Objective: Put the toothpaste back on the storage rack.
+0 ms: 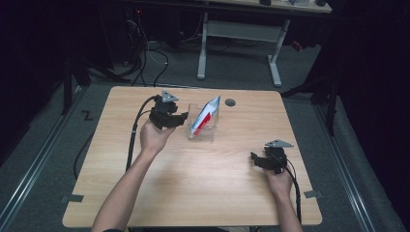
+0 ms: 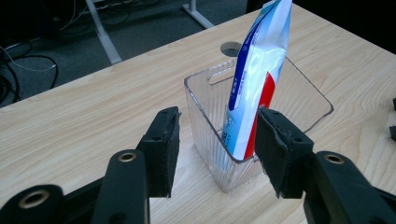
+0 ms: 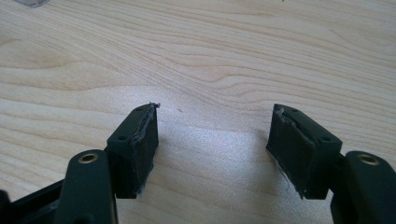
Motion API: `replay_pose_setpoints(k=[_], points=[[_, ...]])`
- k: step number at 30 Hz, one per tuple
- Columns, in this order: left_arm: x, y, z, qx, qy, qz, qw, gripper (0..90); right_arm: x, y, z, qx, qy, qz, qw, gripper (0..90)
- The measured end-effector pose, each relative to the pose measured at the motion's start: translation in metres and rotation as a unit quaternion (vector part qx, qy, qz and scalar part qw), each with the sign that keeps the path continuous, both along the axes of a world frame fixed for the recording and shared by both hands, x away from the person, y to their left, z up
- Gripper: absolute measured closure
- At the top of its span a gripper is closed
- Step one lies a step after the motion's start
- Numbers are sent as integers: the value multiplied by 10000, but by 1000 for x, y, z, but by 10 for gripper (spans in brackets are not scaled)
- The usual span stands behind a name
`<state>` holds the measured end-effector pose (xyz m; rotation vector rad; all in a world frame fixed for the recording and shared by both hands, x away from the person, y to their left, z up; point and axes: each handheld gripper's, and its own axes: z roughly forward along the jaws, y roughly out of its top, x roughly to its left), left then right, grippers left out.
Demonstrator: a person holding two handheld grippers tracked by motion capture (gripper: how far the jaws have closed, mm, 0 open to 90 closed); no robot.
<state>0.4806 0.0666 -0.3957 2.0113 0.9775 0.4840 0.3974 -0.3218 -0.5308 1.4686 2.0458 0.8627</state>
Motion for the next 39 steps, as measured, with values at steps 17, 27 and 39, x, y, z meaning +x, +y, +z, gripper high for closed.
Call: replay_pose_setpoints(k=[17, 27, 39], points=[[-2, 9, -5, -30, 70, 74, 9999, 503, 0, 0, 0, 1, -1, 0, 10000, 334], [-4, 16, -10, -65, 119, 144, 9998, 503, 0, 0, 0, 0, -6, -3, 10000, 334], [-4, 17, -15, -20, 223, 129, 9997, 500, 0, 0, 0, -3, -3, 3, 10000, 333]])
